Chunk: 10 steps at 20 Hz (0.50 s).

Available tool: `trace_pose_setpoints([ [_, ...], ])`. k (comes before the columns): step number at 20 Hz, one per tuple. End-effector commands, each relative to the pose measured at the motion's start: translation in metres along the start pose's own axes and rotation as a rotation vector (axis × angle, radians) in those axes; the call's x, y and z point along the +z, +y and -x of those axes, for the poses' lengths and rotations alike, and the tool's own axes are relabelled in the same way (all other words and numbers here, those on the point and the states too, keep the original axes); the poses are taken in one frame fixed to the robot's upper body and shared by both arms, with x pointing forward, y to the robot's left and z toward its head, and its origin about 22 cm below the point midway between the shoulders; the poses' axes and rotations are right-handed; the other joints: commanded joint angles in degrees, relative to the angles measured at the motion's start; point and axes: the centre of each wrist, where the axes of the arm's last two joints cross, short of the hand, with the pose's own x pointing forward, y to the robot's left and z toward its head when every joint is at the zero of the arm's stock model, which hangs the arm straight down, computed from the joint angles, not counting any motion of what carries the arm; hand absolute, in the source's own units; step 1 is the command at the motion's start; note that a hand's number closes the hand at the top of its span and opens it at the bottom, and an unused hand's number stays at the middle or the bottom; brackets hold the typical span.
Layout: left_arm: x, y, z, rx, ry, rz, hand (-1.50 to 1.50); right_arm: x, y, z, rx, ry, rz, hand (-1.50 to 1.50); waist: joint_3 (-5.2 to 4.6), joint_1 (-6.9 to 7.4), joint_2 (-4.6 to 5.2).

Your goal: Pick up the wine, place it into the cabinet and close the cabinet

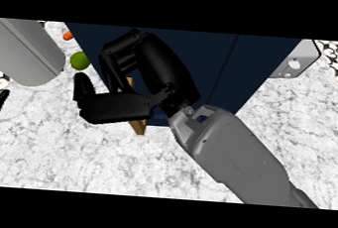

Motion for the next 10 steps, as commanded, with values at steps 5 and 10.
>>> trace_pose_setpoints([
  [5,0.010,0.002,0.002,0.009,0.000,0.009,-1.50,-0.011,-0.060,0.042,0.042,0.004,0.056,1.50,0.02,0.09,0.04],
  [10,0.004,0.002,-0.009,0.013,0.007,0.016,-1.50,-0.028,-0.080,0.032,0.073,0.029,0.086,1.50,0.03,0.59,0.10],
])
